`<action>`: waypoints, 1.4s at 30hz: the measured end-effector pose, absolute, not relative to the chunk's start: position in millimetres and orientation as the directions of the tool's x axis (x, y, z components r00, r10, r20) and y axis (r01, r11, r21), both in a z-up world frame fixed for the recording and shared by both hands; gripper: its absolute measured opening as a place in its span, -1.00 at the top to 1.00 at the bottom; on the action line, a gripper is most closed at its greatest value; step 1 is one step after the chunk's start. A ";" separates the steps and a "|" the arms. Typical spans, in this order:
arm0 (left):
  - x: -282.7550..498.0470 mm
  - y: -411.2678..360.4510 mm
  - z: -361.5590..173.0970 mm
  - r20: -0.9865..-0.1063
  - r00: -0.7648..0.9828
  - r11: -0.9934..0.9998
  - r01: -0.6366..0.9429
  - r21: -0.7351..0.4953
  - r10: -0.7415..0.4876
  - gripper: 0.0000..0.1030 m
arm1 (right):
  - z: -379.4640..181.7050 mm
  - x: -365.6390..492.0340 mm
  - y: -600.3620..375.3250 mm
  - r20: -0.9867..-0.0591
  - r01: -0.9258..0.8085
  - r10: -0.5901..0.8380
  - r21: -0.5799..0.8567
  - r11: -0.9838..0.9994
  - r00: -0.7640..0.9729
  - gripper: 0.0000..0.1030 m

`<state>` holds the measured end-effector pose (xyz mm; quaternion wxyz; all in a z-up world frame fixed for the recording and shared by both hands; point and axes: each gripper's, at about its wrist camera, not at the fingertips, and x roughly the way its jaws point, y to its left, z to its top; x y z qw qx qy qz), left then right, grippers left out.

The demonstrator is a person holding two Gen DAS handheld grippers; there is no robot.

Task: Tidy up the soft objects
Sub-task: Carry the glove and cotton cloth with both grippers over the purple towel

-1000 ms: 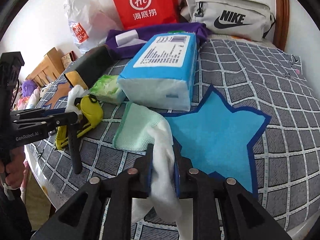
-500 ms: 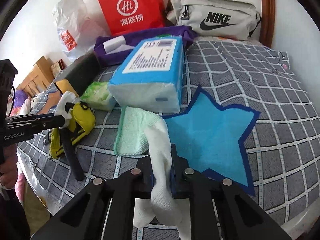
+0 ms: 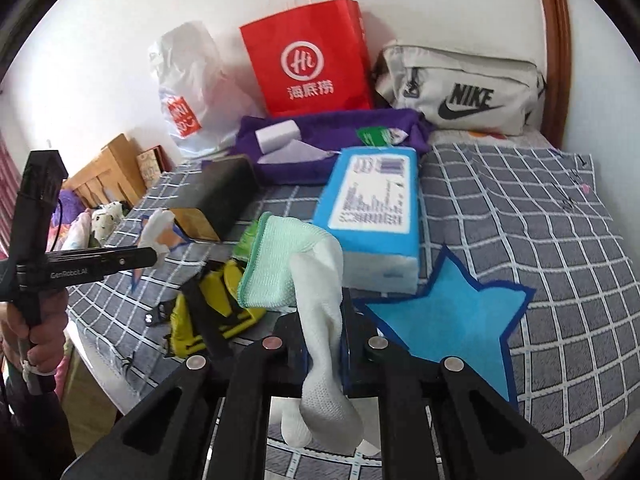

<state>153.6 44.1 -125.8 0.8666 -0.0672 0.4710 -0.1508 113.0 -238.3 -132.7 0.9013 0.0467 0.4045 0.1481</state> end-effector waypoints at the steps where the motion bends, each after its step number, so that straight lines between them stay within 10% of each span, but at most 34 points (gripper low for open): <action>1: 154.6 44.4 -122.4 -0.791 0.520 0.946 0.190 -0.263 -0.324 0.54 | -129.9 113.0 -238.0 -0.710 -0.235 0.310 0.205 0.950 0.633 0.78; 42: 295.1 41.8 -66.8 -0.756 0.559 0.939 0.161 -0.304 -0.341 0.54 | -56.4 284.0 -241.5 -0.638 -0.171 0.290 0.242 0.955 0.714 0.78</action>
